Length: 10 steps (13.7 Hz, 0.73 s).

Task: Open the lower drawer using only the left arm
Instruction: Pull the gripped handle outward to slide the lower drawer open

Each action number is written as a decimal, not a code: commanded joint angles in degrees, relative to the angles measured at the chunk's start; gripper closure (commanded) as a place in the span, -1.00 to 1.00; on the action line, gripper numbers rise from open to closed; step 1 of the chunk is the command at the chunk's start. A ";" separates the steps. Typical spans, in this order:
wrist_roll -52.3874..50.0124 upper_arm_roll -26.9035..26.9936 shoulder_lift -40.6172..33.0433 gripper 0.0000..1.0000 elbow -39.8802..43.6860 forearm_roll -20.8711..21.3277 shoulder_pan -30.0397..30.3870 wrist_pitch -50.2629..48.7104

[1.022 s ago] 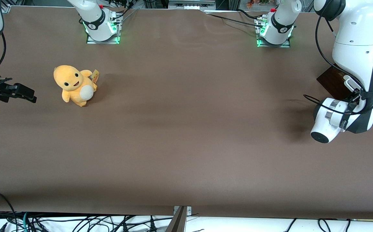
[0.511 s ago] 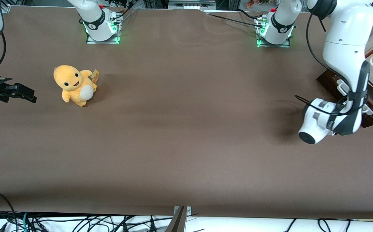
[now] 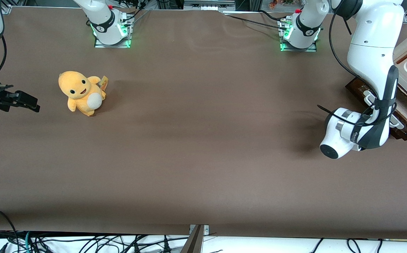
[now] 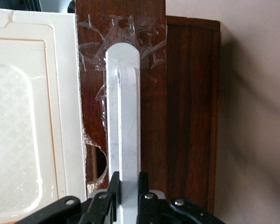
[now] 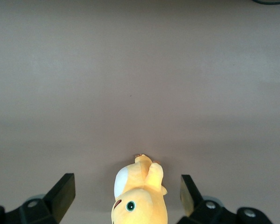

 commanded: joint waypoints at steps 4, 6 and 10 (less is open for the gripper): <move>1.22 0.43 0.72 1.00 2.08 0.09 -2.11 -0.65; 1.13 0.43 0.81 1.00 2.08 0.00 -2.29 -0.65; 1.13 0.43 1.07 1.00 2.17 -0.09 -2.29 -0.57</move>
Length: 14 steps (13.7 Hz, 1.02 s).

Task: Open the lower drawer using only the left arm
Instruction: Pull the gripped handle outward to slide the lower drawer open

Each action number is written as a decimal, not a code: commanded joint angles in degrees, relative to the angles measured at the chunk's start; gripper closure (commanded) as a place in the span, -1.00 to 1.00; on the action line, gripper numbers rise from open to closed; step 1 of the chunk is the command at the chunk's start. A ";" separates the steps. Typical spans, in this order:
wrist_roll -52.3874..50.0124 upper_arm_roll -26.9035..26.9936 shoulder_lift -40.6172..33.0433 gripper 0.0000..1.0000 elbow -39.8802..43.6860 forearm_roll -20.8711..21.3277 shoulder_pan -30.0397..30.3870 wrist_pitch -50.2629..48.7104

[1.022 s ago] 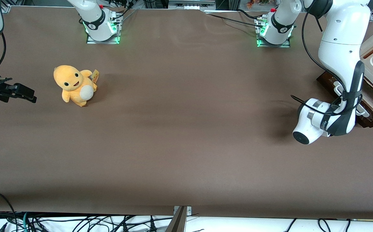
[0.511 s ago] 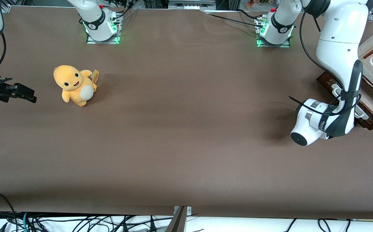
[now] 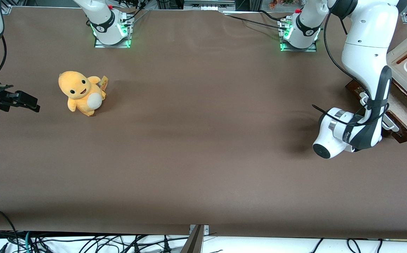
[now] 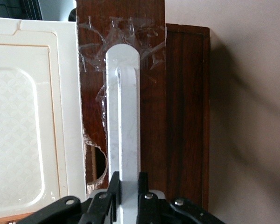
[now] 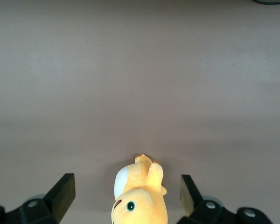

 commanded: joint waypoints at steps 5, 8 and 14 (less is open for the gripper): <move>1.40 0.48 0.93 -0.24 1.78 0.00 -0.66 -1.01; 1.66 0.48 0.85 -1.00 1.78 -0.08 -0.66 -2.24; 1.75 0.31 -0.38 -1.00 2.04 -0.17 -1.45 -2.42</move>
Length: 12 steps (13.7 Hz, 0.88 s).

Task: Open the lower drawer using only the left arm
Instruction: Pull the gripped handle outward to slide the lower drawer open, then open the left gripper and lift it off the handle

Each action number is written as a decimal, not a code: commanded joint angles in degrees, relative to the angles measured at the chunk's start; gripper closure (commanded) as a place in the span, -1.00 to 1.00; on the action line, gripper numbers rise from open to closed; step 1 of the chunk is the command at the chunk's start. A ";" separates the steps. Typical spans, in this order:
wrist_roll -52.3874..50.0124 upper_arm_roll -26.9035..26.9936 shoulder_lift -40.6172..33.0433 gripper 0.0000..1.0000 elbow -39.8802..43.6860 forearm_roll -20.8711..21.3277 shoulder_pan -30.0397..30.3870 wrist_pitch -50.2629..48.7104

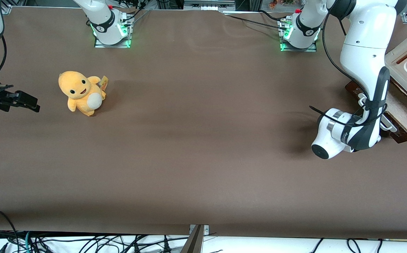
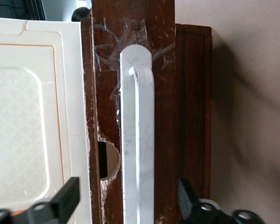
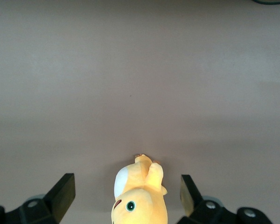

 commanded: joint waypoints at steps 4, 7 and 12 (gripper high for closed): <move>10.34 -2.17 -7.37 -1.00 1.16 -2.19 -1.19 -1.03; 12.81 -5.51 -12.29 -1.00 3.17 -9.98 -0.50 -0.60; 19.58 -6.05 -14.67 -1.00 12.32 -24.78 -0.84 -0.95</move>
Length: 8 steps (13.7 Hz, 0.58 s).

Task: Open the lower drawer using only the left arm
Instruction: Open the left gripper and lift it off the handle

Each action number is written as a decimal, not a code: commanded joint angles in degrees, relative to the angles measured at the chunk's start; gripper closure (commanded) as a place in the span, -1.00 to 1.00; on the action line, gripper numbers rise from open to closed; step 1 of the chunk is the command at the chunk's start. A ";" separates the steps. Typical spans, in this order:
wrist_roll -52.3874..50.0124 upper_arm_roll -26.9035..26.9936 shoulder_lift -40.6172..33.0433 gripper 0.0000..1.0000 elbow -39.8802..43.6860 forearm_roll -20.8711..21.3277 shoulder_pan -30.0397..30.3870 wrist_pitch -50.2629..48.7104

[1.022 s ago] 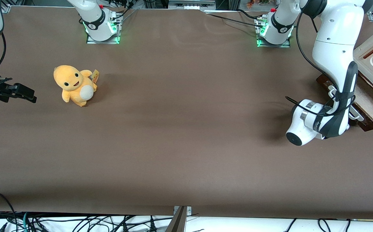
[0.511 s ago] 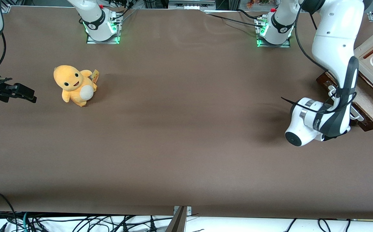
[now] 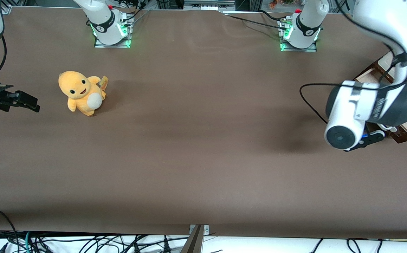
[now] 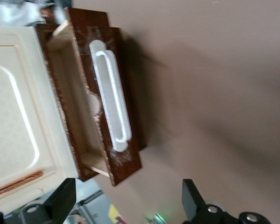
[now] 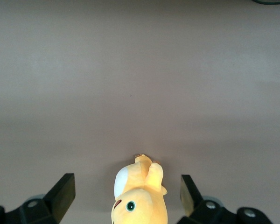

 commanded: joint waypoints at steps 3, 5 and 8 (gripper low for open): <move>13.84 -0.52 -5.19 -1.00 4.06 -8.19 1.06 -0.48; 18.88 -0.43 -5.38 -1.00 8.71 -12.14 1.59 -0.48; 28.20 0.09 -8.61 -1.00 9.62 -20.84 3.79 0.39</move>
